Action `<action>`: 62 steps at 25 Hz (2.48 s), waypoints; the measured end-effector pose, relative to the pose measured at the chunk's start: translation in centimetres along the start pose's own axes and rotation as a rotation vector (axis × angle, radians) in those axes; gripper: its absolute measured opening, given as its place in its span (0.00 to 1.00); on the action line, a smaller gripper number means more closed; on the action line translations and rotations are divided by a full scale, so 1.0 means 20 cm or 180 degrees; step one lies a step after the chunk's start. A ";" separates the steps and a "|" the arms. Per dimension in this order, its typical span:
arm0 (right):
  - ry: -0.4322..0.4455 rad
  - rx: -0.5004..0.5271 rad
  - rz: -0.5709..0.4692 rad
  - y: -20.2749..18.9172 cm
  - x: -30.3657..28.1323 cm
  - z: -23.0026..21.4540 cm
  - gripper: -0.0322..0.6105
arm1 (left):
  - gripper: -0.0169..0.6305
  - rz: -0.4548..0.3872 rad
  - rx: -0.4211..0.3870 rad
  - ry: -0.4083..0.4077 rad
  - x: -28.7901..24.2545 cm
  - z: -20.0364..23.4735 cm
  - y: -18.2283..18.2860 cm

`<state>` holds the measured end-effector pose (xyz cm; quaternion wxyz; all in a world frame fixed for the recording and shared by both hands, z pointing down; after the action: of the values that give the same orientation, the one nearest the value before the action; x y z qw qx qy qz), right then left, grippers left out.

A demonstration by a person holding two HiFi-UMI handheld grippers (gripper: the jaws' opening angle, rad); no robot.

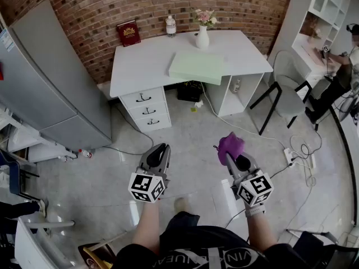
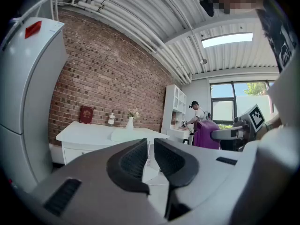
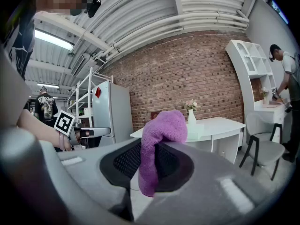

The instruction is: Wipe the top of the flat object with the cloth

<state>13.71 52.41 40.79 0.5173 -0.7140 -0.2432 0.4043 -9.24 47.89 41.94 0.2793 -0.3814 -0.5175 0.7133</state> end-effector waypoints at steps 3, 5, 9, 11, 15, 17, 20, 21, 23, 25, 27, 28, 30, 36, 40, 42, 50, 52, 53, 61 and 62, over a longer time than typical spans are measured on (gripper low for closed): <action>-0.0042 -0.0018 -0.0005 0.04 -0.17 -0.02 0.14 | 0.09 0.0005 -0.0032 -0.0031 -0.08 0.14 0.04; -0.0069 -0.0024 -0.0009 0.06 -0.27 -0.03 0.14 | 0.09 0.0000 -0.0043 -0.0052 -0.13 0.24 0.06; -0.0137 -0.0068 -0.0031 0.10 -0.44 -0.04 0.14 | 0.09 -0.0028 -0.0070 -0.0101 -0.19 0.39 0.12; -0.0160 -0.0099 -0.0025 0.10 -0.49 -0.05 0.14 | 0.09 -0.0054 -0.0049 -0.0106 -0.21 0.45 0.13; -0.0194 -0.0164 0.0002 0.10 -0.52 -0.09 0.14 | 0.09 -0.0067 0.0025 -0.0111 -0.27 0.51 0.12; -0.0186 -0.0149 -0.0032 0.12 -0.54 -0.12 0.14 | 0.09 -0.0072 0.0034 -0.0142 -0.32 0.52 0.13; -0.0190 -0.0121 -0.0051 0.14 -0.61 -0.18 0.14 | 0.09 -0.0081 0.0039 -0.0179 -0.40 0.56 0.14; -0.0196 -0.0121 -0.0046 0.15 -0.63 -0.20 0.14 | 0.09 -0.0081 0.0044 -0.0184 -0.43 0.57 0.14; -0.0214 -0.0151 -0.0036 0.16 -0.70 -0.27 0.14 | 0.09 -0.0065 0.0049 -0.0192 -0.49 0.60 0.14; -0.0218 -0.0203 -0.0029 0.17 -0.78 -0.33 0.14 | 0.09 -0.0030 0.0041 -0.0202 -0.57 0.63 0.15; -0.0198 -0.0235 -0.0030 0.21 -0.87 -0.39 0.14 | 0.09 -0.0014 0.0047 -0.0203 -0.64 0.67 0.17; -0.0183 -0.0234 -0.0028 0.24 -0.92 -0.41 0.14 | 0.09 -0.0015 0.0051 -0.0201 -0.68 0.70 0.19; -0.0163 -0.0228 -0.0011 0.28 -1.00 -0.47 0.14 | 0.09 -0.0025 0.0058 -0.0194 -0.76 0.75 0.23; -0.0096 -0.0223 0.0030 0.38 -1.23 -0.63 0.14 | 0.09 -0.0016 0.0078 -0.0180 -1.02 0.89 0.33; -0.0053 -0.0214 0.0055 0.44 -1.36 -0.73 0.14 | 0.08 0.0052 0.0051 -0.0257 -1.18 0.94 0.37; -0.0060 -0.0240 0.0051 0.46 -1.41 -0.79 0.14 | 0.08 0.0091 0.0022 -0.0297 -1.27 0.96 0.39; 0.0042 -0.0340 0.0008 0.53 -1.57 -0.95 0.14 | 0.08 0.0148 0.0085 -0.0331 -1.55 1.07 0.39; 0.0050 -0.0388 0.0027 0.55 -1.61 -0.97 0.14 | 0.08 0.0192 0.0062 -0.0372 -1.60 1.09 0.39; 0.0046 -0.0403 0.0041 0.55 -1.64 -0.99 0.14 | 0.08 0.0214 0.0040 -0.0395 -1.63 1.10 0.40; 0.0002 -0.0528 0.0204 0.68 -2.01 -1.13 0.14 | 0.08 0.0267 -0.0004 -0.0733 -2.04 1.36 0.53; -0.0018 -0.0569 0.0210 0.70 -2.06 -1.15 0.14 | 0.08 0.0296 -0.0035 -0.0792 -2.09 1.39 0.55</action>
<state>8.83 3.56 44.37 0.4373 -0.7637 -0.2561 0.3998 -9.22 -3.30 46.88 0.1775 -0.3150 -0.5338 0.7644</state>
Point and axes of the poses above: the fingertips, and each gripper's own axes: x backward along the fingers, z to its left, y out of its top, the point moved 2 cm from there along x, backward along the fingers, and after that the axes turned 9 degrees about z, right-handed, at the moved point
